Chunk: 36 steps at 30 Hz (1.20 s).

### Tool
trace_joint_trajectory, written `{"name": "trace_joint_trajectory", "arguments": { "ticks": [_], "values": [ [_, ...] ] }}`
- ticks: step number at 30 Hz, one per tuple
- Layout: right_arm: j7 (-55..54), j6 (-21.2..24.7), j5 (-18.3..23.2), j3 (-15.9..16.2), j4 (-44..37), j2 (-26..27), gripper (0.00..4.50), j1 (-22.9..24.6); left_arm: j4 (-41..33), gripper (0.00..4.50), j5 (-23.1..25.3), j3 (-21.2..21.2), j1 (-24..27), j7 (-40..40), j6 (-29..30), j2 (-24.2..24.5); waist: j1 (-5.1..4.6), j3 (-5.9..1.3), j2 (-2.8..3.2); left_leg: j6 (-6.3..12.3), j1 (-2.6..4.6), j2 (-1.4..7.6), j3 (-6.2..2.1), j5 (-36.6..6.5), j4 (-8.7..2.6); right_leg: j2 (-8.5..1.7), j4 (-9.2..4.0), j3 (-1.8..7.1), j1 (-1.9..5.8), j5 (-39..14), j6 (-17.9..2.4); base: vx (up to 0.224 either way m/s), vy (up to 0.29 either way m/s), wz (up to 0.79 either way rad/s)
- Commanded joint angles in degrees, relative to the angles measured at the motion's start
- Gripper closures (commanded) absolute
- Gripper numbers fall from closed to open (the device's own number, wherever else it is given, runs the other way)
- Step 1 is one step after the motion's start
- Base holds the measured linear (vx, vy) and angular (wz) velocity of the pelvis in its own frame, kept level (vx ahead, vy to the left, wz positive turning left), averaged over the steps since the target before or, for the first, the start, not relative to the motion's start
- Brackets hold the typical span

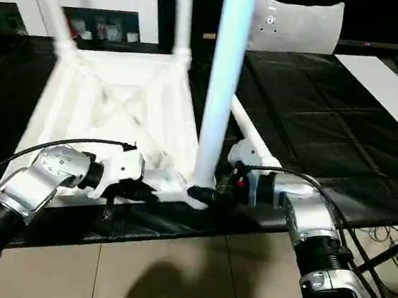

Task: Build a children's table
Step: Rotate leg to tighten

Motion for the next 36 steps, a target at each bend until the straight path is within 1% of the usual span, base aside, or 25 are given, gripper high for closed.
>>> {"name": "trace_joint_trajectory", "arguments": {
  "ticks": [1,2,5,7,9,10,13,14,15,16,18,19,20,21,22,23,24,25,26,27,28,31,33,34,36],
  "values": [
    [1.2,0.9,0.4,0.4,-1.8,-0.5,1.06,0.6,0.3,4.5,1.0,-2.9,-0.4,-2.0,-1.1,-0.5,-0.26,-3.88,-0.33,5.16,-0.83,2.0,0.33,-3.3,-3.71,-3.67,-3.98,3.63,4.2,-12.7,-10.2,0.0,0.0,0.0],
    [1.2,0.9,0.4,0.4,-1.8,-0.5,1.18,0.6,0.3,4.5,1.0,-2.8,-0.4,-2.0,-1.1,-0.5,-0.3,-3.9,-0.55,5.14,-0.86,1.99,0.35,-3.1,-3.7,-3.67,-3.96,3.64,4.24,-12.6,-10.1,0.0,0.0,0.0],
    [1.5,1.6,0.5,0.2,-1.9,-0.4,1.4,0.8,0.3,4.5,0.7,-2.7,-0.3,-2.1,-0.9,-0.6,-0.27,-3.9,-0.59,5.17,-0.88,1.96,0.37,-2.5,-3.67,-3.69,-3.93,3.63,4.2,-12.9,-9.8,0.0,0.0,0.0],
    [1.7,2.3,1.0,0.3,-2.2,-0.4,1.7,1.0,0.1,4.5,0.4,-2.4,0.0,-2.0,-0.6,-0.7,-0.28,-3.92,-0.53,5.24,-0.84,1.97,0.38,-2.3,-3.65,-3.63,-3.9,3.61,4.15,-12.7,-9.8,0.0,0.0,0.0],
    [1.5,3.6,1.6,0.4,-2.9,0.0,1.76,1.5,-0.3,4.5,-0.2,-1.9,0.5,-2.0,0.1,-0.9,-0.2,-4.0,-0.35,5.32,-0.86,1.97,0.35,-1.9,-3.57,-3.64,-3.74,3.63,4.22,-11.7,-10.0,0.0,0.0,0.0],
    [1.4,3.9,1.7,0.4,-3.2,0.2,1.82,1.6,-0.4,4.5,-0.4,-1.7,0.6,-2.0,0.3,-0.9,-0.23,-4.0,-0.43,5.35,-0.93,1.99,0.35,-1.7,-3.58,-3.64,-3.72,3.63,4.23,-11.4,-10.1,0.0,0.0,0.0],
    [0.6,6.0,2.4,0.6,-4.5,1.1,1.95,2.3,-1.2,4.5,-1.0,-1.1,1.1,-1.6,2.0,-1.1,-0.25,-4.01,-0.46,5.29,-0.93,2.0,0.34,-1.9,-3.6,-3.66,-3.78,3.58,4.27,-11.3,-10.2,0.0,0.0,0.0],
    [-2.1,6.4,1.5,0.9,-4.5,2.3,1.97,2.5,-1.9,4.5,-1.3,-0.1,1.4,0.0,4.2,-1.7,-0.25,-3.9,-0.31,5.06,-0.92,1.97,0.35,-2.2,-3.66,-3.64,-3.85,3.56,4.22,-12.2,-10.0,0.0,0.0,0.0],
    [-5.5,6.7,0.3,1.0,-3.7,3.5,1.98,2.2,-2.4,4.5,-1.5,0.9,1.6,2.1,6.4,-2.4,-0.54,-3.76,-0.36,4.27,-0.97,1.98,0.29,-2.5,-3.8,-3.74,-3.97,3.55,4.19,-13.0,-9.8,0.0,0.0,0.0],
    [-7.7,6.8,-0.5,1.0,-3.2,4.3,1.98,2.0,-2.7,4.5,-1.5,1.5,1.7,3.5,7.7,-2.8,-0.7,-3.58,-0.2,3.81,-0.84,1.92,0.35,-3.5,-3.93,-3.68,-4.28,3.52,4.07,-14.8,-9.4,0.0,0.0,0.0],
    [-17.0,5.4,-3.2,-0.2,1.3,7.3,1.98,-0.1,-3.2,4.5,-1.2,3.6,1.8,9.4,11.7,-4.9,-1.52,-3.0,-0.29,1.62,-0.33,1.46,0.31,-8.8,-4.22,-3.77,-5.66,3.14,3.91,-25.5,-6.4,0.0,0.0,0.0],
    [-20.8,5.1,-3.8,-0.9,3.4,8.6,1.98,-1.1,-3.3,4.5,-1.2,4.7,1.7,12.1,13.3,-6.1,-1.52,-3.0,-0.29,1.62,-0.33,1.46,0.31,-8.8,-4.22,-3.77,-5.66,3.14,3.91,-25.5,-6.4,-0.054,-0.004,-0.04],
    [-24.9,5.0,-4.2,-1.9,5.7,10.1,1.98,-2.4,-3.5,4.5,-1.2,5.7,1.6,14.9,15.0,-7.5,-2.35,-2.95,-0.26,0.73,-0.39,1.17,0.13,-10.1,-4.13,-3.9,-6.37,2.78,3.99,-31.1,-4.1,-0.059,0.002,-0.05],
    [-27.7,5.1,-4.4,-2.6,7.1,11.0,1.98,-3.3,-3.6,4.5,-1.3,6.3,1.5,16.8,16.2,-8.6,-2.59,-2.93,-0.26,0.69,-0.39,1.12,0.05,-10.4,-4.16,-3.82,-6.54,2.67,3.92,-31.8,-3.6,-0.059,0.002,-0.05],
    [-29.2,5.2,-4.4,-3.1,7.9,11.6,1.98,-3.8,-3.6,4.5,-1.3,6.6,1.4,17.8,16.7,-9.2,-3.08,-2.96,-0.52,0.84,-0.34,1.07,-0.07,-11.2,-4.17,-3.75,-6.79,2.54,3.81,-32.7,-2.8,0.0,0.0,0.0],
    [-34.3,5.5,-4.8,-4.1,10.1,13.3,1.98,-5.4,-4.0,4.5,-1.0,7.6,1.1,21.6,18.6,-11.7,-3.32,-2.92,-0.52,1.1,-0.38,0.93,-0.06,-11.6,-4.14,-3.64,-6.95,2.47,3.76,-32.9,-2.6,0.0,0.0,0.0],
    [-37.3,5.7,-5.2,-4.6,11.7,14.2,1.98,-6.5,-3.9,4.5,-0.8,8.1,0.8,23.9,19.3,-13.4,-4.0,-2.98,-0.74,1.32,-0.42,0.94,-0.12,-12.0,-4.02,-3.56,-6.96,2.29,3.64,-32.8,-2.6,0.0,0.0,0.0],
    [-39.6,5.8,-5.6,-4.8,12.6,14.8,1.98,-7.2,-4.1,4.5,-0.7,8.4,0.6,25.4,19.9,-14.6,-4.03,-3.04,-0.63,1.56,-0.23,0.91,-0.13,-12.1,-4.01,-3.6,-7.16,2.23,3.53,-32.8,-2.7,0.0,0.0,0.0],
    [-41.5,5.9,-6.0,-4.8,13.6,15.4,1.98,-7.9,-4.3,4.5,-0.7,8.5,0.5,27.0,20.3,-16.2,-4.31,-3.17,-0.62,2.08,-0.53,1.02,-0.13,-11.2,-4.09,-3.59,-6.95,2.33,3.76,-30.7,-3.3,0.0,0.0,0.0],
    [-42.3,5.9,-6.2,-4.7,14.0,15.7,1.98,-8.1,-4.5,4.5,-0.7,8.5,0.5,27.7,20.5,-17.0,-4.35,-3.19,-0.64,2.52,-0.65,1.13,-0.12,-10.6,-4.17,-3.5,-6.74,2.5,3.7,-28.6,-3.9,0.0,0.0,0.0],
    [-42.7,5.6,-6.4,-4.7,14.4,16.0,1.98,-8.4,-4.8,4.5,-0.6,8.5,0.5,28.5,20.7,-17.6,-4.35,-3.19,-0.64,2.52,-0.65,1.13,-0.12,-10.6,-4.17,-3.5,-6.74,2.5,3.7,-28.6,-3.9,0.0,0.0,0.0],
    [-42.1,4.8,-5.6,-5.6,15.2,16.8,1.98,-8.7,-5.0,4.5,0.2,7.6,0.3,29.4,20.7,-18.5,-4.22,-3.5,-0.58,4.06,-0.76,1.43,-0.01,-8.7,-4.19,-3.58,-5.92,3.0,3.84,-22.4,-6.3,0.0,0.0,0.0],
    [-41.9,4.3,-5.0,-6.3,15.7,16.9,1.42,-8.7,-4.8,4.5,0.9,7.3,0.1,29.8,20.6,-18.1,-4.16,-3.62,-0.67,4.74,-0.92,1.46,0.04,-7.2,-4.12,-3.61,-5.44,3.12,4.0,-19.6,-7.8,0.0,0.0,0.0],
    [-41.7,4.0,-4.7,-6.6,15.7,16.8,1.28,-8.6,-4.5,4.5,1.3,7.3,0.0,30.0,20.3,-17.6,-4.12,-3.59,-0.65,4.86,-0.95,1.46,0.08,-7.1,-4.1,-3.68,-5.45,3.15,3.99,-19.5,-8.0,0.0,0.0,0.0],
    [-41.0,3.4,-4.2,-7.0,15.4,16.3,1.26,-8.3,-4.1,4.5,1.8,7.2,-0.1,29.7,19.8,-16.7,-3.96,-3.61,-0.54,5.04,-0.8,1.49,0.22,-6.8,-4.06,-3.74,-5.47,3.22,3.92,-19.1,-8.7,0.0,0.0,0.0]
  ]
}}
